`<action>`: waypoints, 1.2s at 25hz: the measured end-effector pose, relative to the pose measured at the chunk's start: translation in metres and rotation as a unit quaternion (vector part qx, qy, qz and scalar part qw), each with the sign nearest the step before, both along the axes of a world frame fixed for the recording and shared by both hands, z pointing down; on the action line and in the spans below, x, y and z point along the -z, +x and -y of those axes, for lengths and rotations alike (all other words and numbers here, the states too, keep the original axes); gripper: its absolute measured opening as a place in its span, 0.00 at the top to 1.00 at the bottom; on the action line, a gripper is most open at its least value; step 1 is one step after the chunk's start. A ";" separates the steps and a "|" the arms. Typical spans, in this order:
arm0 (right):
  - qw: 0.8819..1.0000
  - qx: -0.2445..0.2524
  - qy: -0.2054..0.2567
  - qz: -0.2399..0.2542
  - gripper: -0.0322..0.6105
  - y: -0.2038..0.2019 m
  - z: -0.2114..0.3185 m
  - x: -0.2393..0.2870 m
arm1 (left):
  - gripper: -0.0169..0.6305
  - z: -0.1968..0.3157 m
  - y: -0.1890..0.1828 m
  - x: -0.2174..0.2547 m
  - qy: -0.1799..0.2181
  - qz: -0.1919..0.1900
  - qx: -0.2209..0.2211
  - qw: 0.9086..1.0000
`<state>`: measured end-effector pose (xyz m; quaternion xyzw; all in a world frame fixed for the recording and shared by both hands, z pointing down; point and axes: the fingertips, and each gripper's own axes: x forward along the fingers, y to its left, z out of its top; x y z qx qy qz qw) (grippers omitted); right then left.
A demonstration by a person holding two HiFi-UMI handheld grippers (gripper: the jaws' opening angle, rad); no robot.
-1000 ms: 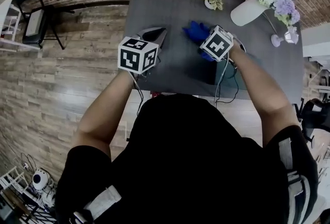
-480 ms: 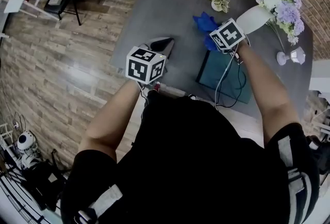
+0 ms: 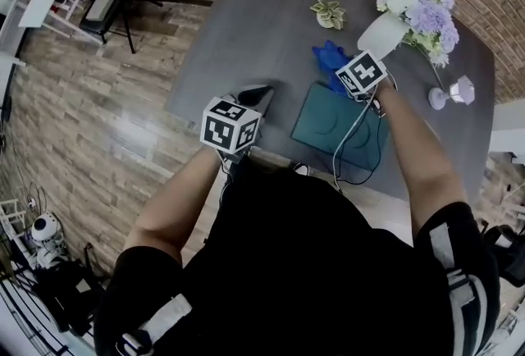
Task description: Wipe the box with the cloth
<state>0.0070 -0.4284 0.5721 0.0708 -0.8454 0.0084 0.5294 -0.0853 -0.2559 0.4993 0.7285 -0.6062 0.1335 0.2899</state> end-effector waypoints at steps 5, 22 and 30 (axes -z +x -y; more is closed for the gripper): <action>0.999 -0.052 0.001 0.002 0.73 0.064 0.020 -0.002 | 0.96 0.023 0.033 0.003 0.001 0.011 -0.042 0.999; 0.968 -0.248 -0.008 0.037 0.73 0.240 0.006 -0.003 | 0.96 0.051 0.120 -0.004 -0.004 0.019 -0.165 0.986; 0.954 -0.294 -0.034 0.053 0.72 0.250 -0.079 -0.009 | 0.96 0.048 0.126 -0.002 0.002 0.000 -0.225 0.974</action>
